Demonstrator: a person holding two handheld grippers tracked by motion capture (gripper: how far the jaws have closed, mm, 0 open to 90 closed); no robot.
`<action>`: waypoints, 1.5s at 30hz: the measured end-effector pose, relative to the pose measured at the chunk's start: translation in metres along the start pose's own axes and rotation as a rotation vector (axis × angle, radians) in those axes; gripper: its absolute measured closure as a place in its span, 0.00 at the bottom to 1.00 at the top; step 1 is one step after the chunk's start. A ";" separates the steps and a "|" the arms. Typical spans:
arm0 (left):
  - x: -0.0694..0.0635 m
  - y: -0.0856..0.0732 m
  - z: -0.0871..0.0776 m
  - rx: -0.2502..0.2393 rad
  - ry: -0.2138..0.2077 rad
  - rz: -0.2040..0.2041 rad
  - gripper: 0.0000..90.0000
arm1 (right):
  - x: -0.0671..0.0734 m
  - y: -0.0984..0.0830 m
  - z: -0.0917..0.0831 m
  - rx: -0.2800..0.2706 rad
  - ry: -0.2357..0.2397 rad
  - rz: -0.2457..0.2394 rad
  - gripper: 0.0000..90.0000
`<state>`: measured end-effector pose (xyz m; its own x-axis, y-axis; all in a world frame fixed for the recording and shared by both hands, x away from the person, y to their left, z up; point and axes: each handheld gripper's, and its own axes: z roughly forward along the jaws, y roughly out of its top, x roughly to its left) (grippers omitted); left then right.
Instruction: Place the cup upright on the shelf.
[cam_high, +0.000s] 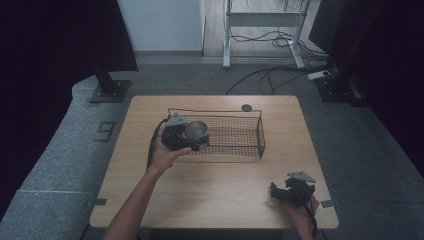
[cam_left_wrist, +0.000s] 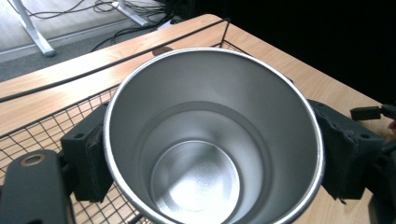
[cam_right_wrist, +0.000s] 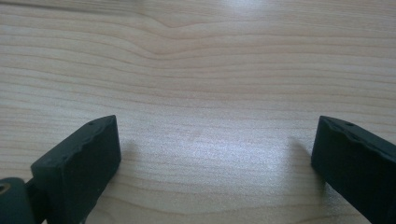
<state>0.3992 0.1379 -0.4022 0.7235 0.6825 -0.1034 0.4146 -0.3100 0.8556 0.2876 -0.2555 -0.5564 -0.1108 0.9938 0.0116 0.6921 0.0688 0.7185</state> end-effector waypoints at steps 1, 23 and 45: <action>0.001 0.001 0.000 -0.002 0.001 0.002 0.16 | 0.000 0.000 0.000 0.000 0.000 0.000 0.02; 0.012 0.024 0.007 0.013 0.021 0.020 0.16 | 0.000 0.000 0.000 -0.002 0.002 -0.001 0.02; 0.033 0.034 0.025 0.053 0.059 0.011 0.16 | 0.000 0.000 0.000 -0.002 0.000 0.000 0.02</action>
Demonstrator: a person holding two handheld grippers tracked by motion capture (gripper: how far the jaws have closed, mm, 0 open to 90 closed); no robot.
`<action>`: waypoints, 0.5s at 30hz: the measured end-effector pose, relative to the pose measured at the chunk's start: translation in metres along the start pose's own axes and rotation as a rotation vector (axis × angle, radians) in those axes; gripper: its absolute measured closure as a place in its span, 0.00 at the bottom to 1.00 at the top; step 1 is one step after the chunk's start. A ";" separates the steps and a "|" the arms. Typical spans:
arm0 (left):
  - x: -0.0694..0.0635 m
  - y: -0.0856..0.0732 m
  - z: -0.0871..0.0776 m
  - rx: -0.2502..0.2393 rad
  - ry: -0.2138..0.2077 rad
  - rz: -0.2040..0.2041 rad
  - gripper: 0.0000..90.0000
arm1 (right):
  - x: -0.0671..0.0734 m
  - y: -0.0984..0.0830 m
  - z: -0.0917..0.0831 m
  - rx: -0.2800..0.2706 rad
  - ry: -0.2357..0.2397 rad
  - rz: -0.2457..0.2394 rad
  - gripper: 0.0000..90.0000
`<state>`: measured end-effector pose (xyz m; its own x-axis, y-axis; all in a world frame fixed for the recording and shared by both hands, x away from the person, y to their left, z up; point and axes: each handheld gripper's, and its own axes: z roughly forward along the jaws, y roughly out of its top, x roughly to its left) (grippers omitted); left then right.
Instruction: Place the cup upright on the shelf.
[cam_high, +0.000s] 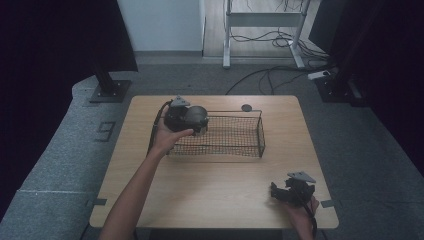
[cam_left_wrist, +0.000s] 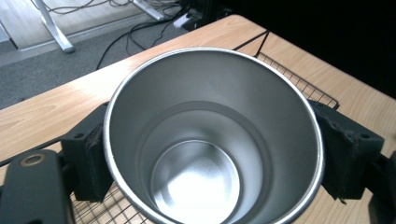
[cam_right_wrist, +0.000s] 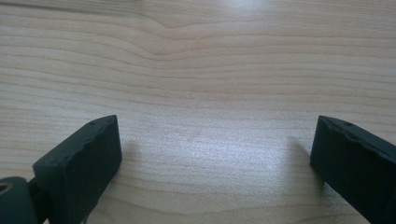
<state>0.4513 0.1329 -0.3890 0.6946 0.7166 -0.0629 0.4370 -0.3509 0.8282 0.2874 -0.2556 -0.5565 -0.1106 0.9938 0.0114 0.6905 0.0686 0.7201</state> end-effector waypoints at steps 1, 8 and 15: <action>0.000 0.000 0.000 0.002 0.003 0.001 0.16 | 0.000 0.000 0.000 0.000 -0.001 0.000 0.02; 0.006 0.003 0.003 0.014 0.025 0.003 0.16 | 0.000 0.000 0.000 -0.001 -0.002 0.000 0.03; 0.013 0.002 0.015 0.012 0.014 -0.019 0.16 | 0.000 0.000 0.000 -0.002 0.001 -0.001 0.03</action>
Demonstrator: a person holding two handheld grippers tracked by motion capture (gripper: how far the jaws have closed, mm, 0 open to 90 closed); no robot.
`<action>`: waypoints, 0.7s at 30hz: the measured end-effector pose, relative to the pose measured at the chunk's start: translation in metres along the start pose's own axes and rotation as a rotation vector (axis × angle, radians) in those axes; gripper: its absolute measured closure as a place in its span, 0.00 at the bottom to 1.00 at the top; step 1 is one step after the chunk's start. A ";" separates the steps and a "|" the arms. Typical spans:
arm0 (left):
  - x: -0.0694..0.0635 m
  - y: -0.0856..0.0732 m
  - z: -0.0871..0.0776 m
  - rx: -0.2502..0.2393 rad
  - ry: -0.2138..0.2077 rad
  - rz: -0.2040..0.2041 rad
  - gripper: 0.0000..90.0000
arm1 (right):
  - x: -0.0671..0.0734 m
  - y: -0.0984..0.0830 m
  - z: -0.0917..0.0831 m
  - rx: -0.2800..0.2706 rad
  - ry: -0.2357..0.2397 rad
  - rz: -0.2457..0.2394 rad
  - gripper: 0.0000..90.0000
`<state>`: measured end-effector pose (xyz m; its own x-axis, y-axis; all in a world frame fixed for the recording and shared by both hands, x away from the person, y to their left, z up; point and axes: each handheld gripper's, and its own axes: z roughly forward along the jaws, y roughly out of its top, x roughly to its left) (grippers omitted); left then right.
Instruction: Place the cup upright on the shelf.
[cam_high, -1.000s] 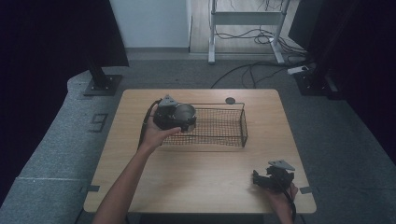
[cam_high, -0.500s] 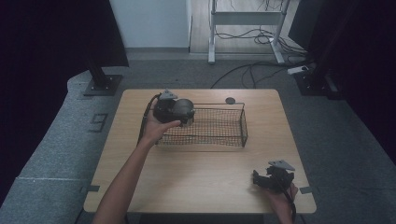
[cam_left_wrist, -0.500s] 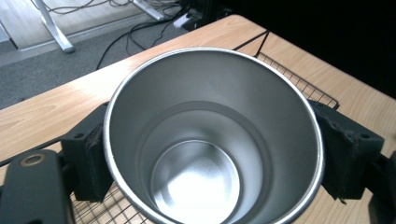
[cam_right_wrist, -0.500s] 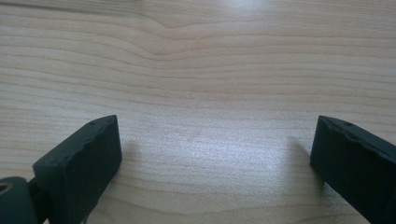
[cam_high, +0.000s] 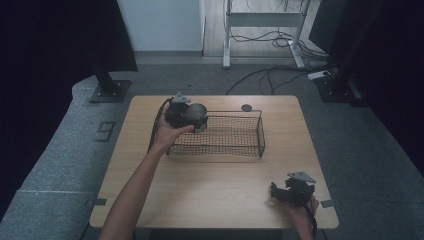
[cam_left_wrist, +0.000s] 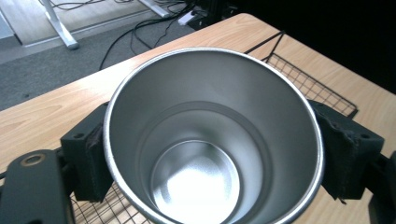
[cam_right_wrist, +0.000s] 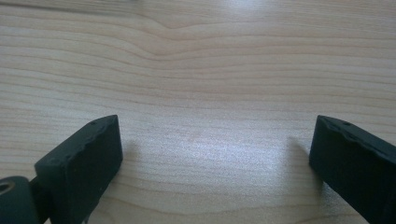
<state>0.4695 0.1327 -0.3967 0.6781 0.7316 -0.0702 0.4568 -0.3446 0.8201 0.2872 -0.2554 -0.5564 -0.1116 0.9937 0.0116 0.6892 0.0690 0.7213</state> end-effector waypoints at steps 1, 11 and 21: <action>0.001 -0.001 0.003 0.007 0.002 -0.005 0.16 | 0.000 0.000 0.000 0.001 0.000 0.000 0.03; 0.003 -0.009 0.024 0.046 0.004 -0.002 0.16 | 0.000 0.000 0.000 -0.004 0.000 -0.004 0.04; 0.014 -0.026 0.043 0.088 -0.014 -0.067 0.16 | 0.000 0.000 0.000 -0.005 0.004 -0.004 0.05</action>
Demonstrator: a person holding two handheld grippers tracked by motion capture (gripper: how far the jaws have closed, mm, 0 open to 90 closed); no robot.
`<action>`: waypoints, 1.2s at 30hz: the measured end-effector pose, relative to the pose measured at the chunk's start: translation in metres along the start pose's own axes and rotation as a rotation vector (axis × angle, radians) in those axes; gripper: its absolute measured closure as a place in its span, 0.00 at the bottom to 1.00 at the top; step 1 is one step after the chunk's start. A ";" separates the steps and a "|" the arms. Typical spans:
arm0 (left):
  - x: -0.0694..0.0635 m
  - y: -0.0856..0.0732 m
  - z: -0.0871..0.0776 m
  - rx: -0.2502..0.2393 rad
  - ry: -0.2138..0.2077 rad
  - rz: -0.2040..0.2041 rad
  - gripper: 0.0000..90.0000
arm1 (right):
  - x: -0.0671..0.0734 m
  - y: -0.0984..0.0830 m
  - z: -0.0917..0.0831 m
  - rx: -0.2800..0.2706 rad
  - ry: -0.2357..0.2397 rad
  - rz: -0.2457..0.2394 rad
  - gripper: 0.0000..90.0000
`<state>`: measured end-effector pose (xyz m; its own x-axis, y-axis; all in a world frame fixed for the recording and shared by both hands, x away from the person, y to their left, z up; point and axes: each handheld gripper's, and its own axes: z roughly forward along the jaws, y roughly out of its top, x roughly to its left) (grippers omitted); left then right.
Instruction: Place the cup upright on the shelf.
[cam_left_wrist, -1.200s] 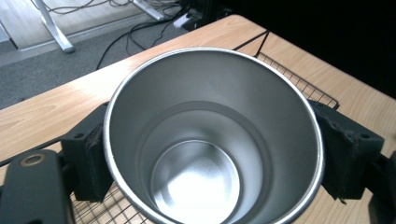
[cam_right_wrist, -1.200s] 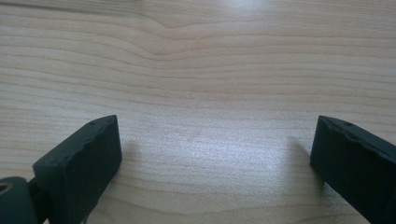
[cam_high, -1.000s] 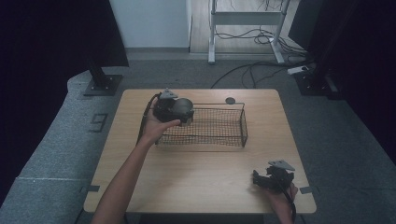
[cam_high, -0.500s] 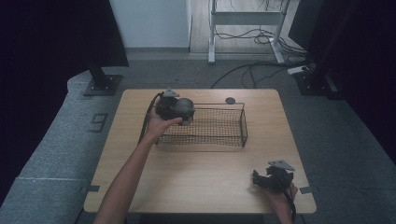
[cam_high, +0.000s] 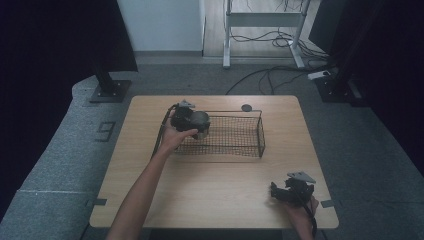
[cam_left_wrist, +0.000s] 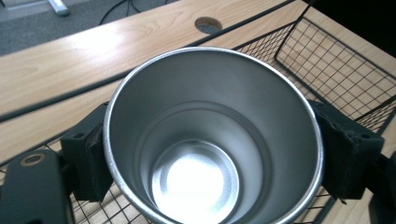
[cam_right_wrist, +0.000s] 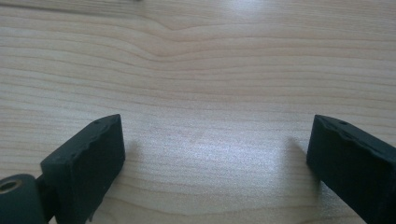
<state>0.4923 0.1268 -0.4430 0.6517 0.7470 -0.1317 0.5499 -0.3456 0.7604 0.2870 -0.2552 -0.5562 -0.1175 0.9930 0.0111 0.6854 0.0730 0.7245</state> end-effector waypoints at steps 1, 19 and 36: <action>0.001 -0.001 0.001 0.003 0.000 -0.006 0.16 | 0.000 0.000 0.000 0.000 0.000 0.000 0.05; 0.009 -0.012 0.017 0.073 0.019 -0.043 0.15 | 0.000 0.000 0.000 -0.001 0.001 -0.002 0.05; 0.014 -0.016 0.033 0.169 0.017 -0.063 0.15 | 0.000 0.000 0.000 -0.002 0.002 -0.002 0.05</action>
<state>0.5093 0.1240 -0.4781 0.6048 0.7794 -0.1638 0.6705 -0.3873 0.6328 0.2869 -0.2551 -0.5562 -0.1203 0.9927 0.0110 0.6840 0.0749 0.7257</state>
